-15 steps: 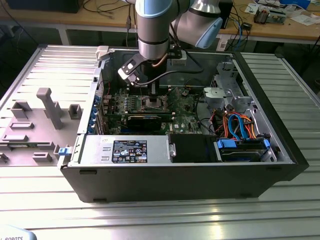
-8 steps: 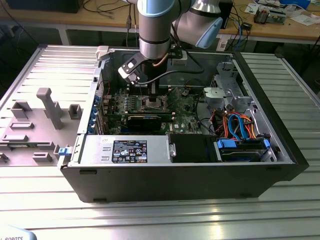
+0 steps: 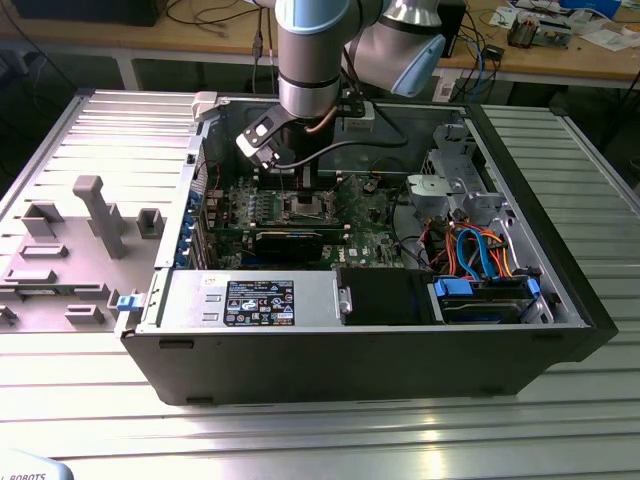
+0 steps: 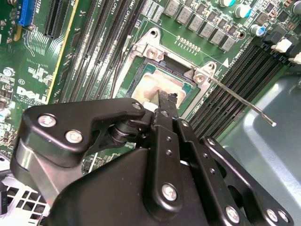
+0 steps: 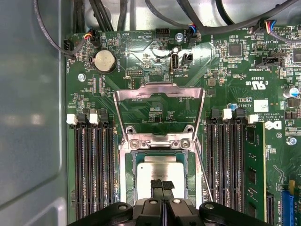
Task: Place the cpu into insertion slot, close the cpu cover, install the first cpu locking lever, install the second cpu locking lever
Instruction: 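Close the cpu cover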
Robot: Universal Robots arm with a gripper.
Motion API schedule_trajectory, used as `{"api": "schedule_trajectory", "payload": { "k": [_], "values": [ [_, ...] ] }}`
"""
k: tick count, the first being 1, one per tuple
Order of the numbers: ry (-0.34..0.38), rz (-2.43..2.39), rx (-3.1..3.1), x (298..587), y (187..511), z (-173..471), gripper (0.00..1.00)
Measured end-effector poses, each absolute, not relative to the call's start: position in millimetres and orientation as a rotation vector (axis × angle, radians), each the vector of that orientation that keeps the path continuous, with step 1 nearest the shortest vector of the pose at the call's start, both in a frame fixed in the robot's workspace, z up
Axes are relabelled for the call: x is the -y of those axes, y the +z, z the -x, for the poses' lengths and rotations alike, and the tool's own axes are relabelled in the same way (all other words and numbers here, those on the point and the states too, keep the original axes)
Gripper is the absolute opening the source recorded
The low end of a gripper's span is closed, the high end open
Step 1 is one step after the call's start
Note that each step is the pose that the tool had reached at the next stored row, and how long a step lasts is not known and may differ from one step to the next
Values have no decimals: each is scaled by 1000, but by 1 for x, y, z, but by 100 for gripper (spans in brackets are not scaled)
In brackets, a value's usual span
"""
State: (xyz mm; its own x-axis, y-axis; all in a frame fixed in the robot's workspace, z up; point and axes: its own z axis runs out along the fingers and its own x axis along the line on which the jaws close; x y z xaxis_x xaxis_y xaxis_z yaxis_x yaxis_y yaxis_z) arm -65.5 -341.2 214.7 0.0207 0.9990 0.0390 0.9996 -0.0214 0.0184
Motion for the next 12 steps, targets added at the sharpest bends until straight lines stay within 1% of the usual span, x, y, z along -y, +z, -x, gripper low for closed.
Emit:
{"api": "schedule_trajectory", "payload": {
  "k": [12],
  "values": [
    [-57,2231,2185,341,215,65,11]
  ]
}}
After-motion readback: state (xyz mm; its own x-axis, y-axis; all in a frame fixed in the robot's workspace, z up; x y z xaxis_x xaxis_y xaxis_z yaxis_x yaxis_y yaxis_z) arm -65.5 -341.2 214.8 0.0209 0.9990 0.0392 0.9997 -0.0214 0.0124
